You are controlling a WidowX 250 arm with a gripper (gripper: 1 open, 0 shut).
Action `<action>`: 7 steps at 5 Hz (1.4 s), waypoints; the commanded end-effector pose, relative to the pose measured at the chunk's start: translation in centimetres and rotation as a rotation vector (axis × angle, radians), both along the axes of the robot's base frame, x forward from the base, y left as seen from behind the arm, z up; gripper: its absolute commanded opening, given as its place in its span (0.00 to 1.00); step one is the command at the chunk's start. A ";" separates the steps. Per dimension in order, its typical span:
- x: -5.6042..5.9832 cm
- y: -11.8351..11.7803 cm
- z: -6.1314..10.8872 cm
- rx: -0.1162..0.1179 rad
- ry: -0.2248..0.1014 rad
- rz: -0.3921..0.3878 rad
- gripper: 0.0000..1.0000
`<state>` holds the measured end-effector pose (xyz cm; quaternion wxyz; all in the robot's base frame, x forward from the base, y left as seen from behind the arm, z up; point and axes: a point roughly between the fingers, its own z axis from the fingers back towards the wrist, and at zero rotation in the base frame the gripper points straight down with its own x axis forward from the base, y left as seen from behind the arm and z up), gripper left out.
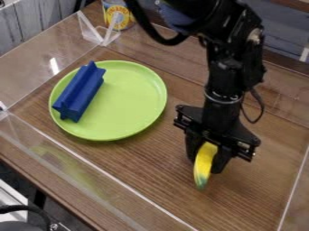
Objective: Put the banana in the green plate
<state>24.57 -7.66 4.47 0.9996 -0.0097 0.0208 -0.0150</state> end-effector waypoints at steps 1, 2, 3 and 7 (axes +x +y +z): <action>1.0 0.3 2.4 -0.008 -0.066 0.003 0.00; 1.0 0.7 3.1 -0.002 -0.070 0.006 0.00; 1.1 1.3 3.7 0.003 -0.076 0.007 0.00; 2.2 7.4 8.5 0.044 -0.140 0.013 0.00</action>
